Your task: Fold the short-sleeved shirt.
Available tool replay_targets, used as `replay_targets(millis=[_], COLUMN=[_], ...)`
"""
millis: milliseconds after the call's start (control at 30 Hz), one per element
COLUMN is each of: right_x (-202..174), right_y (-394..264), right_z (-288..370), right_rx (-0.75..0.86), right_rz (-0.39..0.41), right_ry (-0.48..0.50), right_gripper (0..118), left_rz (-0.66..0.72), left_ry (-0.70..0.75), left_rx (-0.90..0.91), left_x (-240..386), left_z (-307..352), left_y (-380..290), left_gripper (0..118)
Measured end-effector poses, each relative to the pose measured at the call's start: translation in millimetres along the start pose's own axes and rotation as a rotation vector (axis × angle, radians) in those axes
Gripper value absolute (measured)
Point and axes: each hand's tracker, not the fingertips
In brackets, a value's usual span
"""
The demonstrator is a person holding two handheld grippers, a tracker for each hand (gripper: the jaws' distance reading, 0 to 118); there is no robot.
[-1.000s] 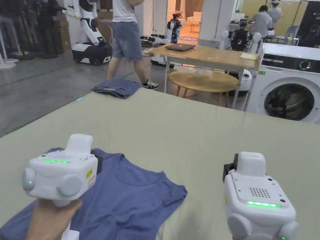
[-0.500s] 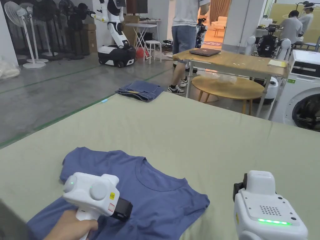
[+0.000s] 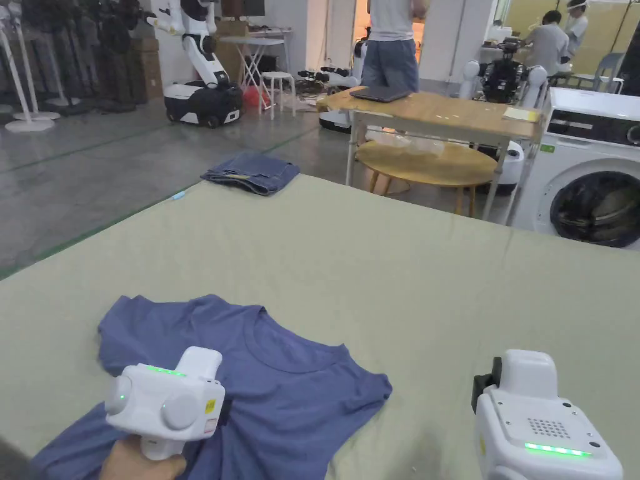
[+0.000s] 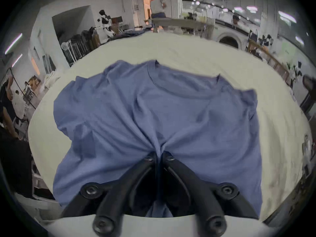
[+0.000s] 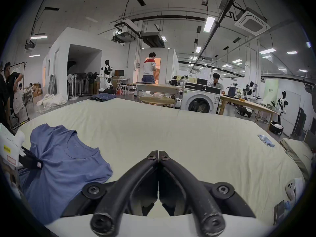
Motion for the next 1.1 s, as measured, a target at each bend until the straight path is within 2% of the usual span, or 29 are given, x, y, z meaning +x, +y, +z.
replay_targets(millis=[267, 533, 700, 800, 967, 1100], right_x=[36, 84, 114, 132, 163, 186], right_y=[11, 20, 18, 15, 5, -5], right_z=[19, 43, 60, 71, 89, 99], right_rx=[0.043, 0.081, 0.088, 0.087, 0.075, 0.053], right_rz=[-0.040, -0.072, -0.070, -0.073, -0.070, -0.075], right_ry=[-0.058, -0.145, -0.206, -0.244, -0.314, -0.360], right_gripper=[0, 0, 0, 0, 0, 0], left_rz=[0.026, -0.102, -0.245, -0.305, -0.419, -0.452], left_ry=[-0.061, -0.224, -0.363, -0.460, -0.602, -0.682], left_rx=[0.270, 0.458, 0.466, 0.431, 0.348, 0.274], left_x=[24, 101, 192, 250, 344, 398], left_z=[83, 150, 168, 155, 133, 109], left_y=[74, 164, 188, 187, 156, 117], left_gripper=[0, 0, 0, 0, 0, 0])
